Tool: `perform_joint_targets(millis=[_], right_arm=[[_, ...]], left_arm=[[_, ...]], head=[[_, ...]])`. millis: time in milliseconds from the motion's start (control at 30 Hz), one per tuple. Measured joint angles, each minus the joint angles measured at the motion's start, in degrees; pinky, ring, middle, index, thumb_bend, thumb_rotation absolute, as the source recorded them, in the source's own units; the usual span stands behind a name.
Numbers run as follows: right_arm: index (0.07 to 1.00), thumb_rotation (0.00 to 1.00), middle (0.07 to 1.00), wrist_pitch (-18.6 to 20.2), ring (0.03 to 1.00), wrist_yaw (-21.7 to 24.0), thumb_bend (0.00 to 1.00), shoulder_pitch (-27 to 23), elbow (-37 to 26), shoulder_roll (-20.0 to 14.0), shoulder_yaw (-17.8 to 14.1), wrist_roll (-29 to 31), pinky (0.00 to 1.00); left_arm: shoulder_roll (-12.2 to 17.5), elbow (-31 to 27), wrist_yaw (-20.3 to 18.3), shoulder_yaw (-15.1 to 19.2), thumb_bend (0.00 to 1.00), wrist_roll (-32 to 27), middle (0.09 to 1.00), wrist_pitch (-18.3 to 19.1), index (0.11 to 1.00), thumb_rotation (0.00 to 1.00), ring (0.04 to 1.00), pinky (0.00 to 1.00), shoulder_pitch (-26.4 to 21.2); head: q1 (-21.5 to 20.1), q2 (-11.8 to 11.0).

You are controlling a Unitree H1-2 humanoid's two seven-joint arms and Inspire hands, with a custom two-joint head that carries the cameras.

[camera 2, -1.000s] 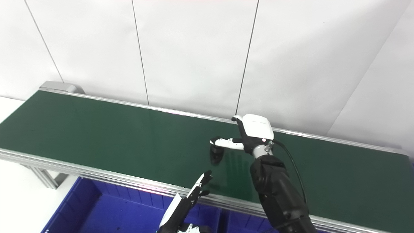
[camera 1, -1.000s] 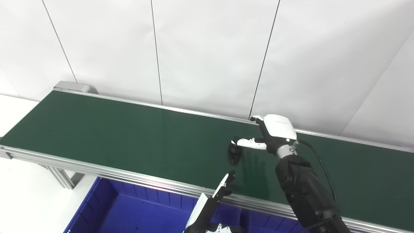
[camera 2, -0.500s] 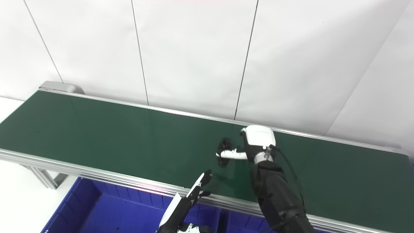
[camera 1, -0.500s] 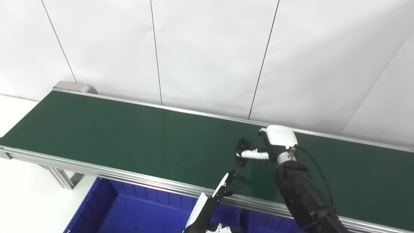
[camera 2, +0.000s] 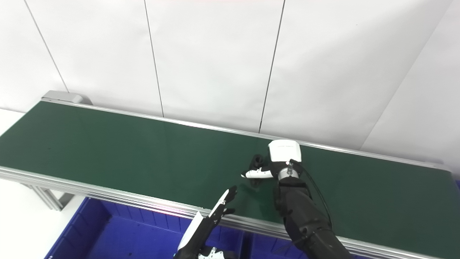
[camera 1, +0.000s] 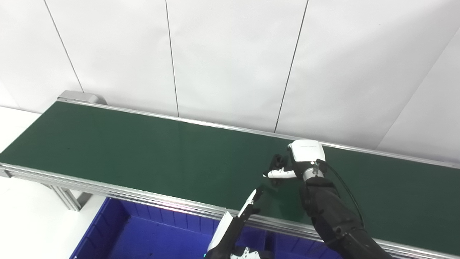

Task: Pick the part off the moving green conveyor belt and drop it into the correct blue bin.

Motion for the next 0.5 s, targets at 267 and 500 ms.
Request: perform_joint_targets(millis=[267,500], right_arm=[[0.817,0.93,0.611,0.4,0.347,-0.2,0.87,-2.1,4.0,0.7,0.5,0.4,0.23],[0.726,0.52,0.59,0.4,0.456,1.4,0.74,-2.9,4.9,0.7,0.5,1.5,0.34]], left_arm=[[-0.1,-0.8,0.0,-0.3,0.98,0.6,0.997,0.4,0.987,0.85,0.977,0.86,0.0],[-0.1,-0.9,0.0,-0.4,0.98,0.5,0.999,0.6,0.987,0.85,0.967,0.84,0.0]], head=[[0.4,0.2],[0.5,0.6]])
